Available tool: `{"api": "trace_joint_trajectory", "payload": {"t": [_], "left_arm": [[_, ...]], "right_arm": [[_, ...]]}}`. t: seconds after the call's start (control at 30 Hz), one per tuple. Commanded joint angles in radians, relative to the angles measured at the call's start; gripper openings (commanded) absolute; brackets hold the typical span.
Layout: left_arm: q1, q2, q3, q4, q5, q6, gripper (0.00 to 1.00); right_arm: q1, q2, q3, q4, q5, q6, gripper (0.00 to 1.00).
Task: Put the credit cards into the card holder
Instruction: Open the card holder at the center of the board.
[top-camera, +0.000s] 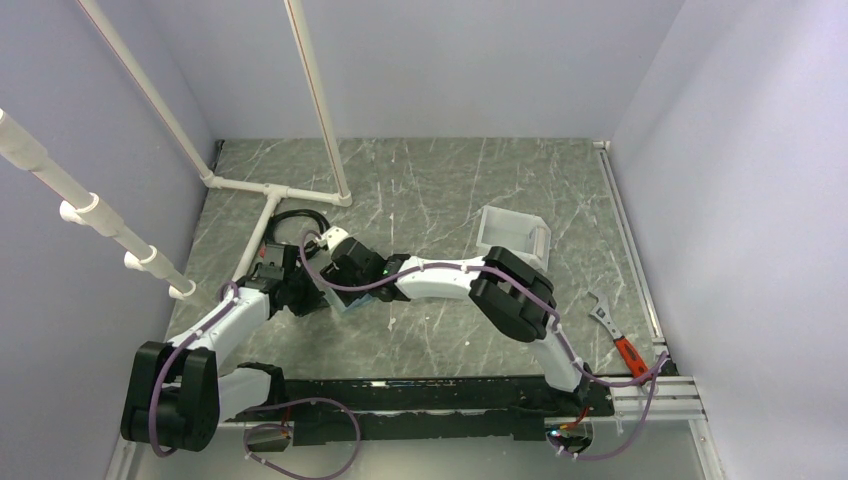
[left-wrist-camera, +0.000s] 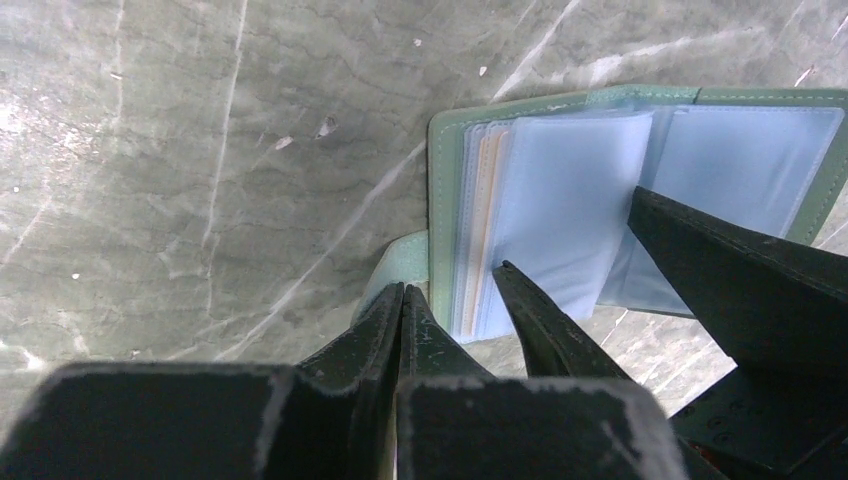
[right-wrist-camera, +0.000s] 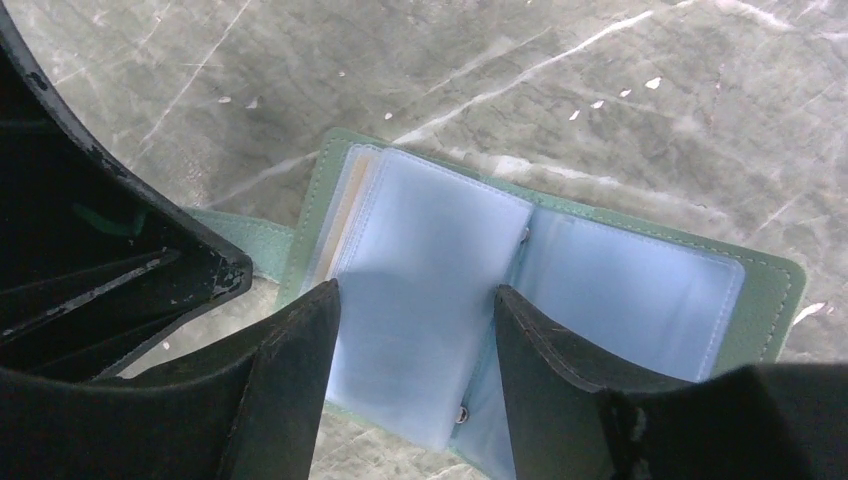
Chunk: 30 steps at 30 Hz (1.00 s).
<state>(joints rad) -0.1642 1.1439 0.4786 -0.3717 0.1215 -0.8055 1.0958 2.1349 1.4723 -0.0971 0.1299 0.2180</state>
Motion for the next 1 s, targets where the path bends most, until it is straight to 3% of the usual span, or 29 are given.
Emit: {"api": "trace_joint_trajectory", "payload": {"t": [0.0, 0.17, 0.33, 0.53, 0.73, 0.97], "left_arm": [[0.005, -0.016, 0.006, -0.004, -0.028, 0.000, 0.06], [0.006, -0.029, 0.009, -0.008, -0.020, 0.000, 0.06], [0.010, -0.041, 0.017, 0.009, 0.028, 0.011, 0.08], [0.018, -0.060, 0.035, 0.074, 0.171, 0.017, 0.11], [0.020, 0.004, 0.060, 0.146, 0.184, 0.030, 0.13], [0.020, 0.217, 0.063, 0.262, 0.213, 0.043, 0.09]], "right_arm": [[0.006, 0.025, 0.024, -0.027, 0.074, -0.023, 0.59], [0.006, 0.042, 0.025, -0.029, 0.077, -0.021, 0.65], [-0.005, 0.024, -0.002, -0.013, 0.096, 0.026, 0.42], [-0.085, -0.056, -0.111, 0.133, -0.110, 0.149, 0.21], [-0.189, -0.071, -0.225, 0.319, -0.398, 0.291, 0.16], [-0.230, -0.061, -0.276, 0.451, -0.533, 0.409, 0.16]]}}
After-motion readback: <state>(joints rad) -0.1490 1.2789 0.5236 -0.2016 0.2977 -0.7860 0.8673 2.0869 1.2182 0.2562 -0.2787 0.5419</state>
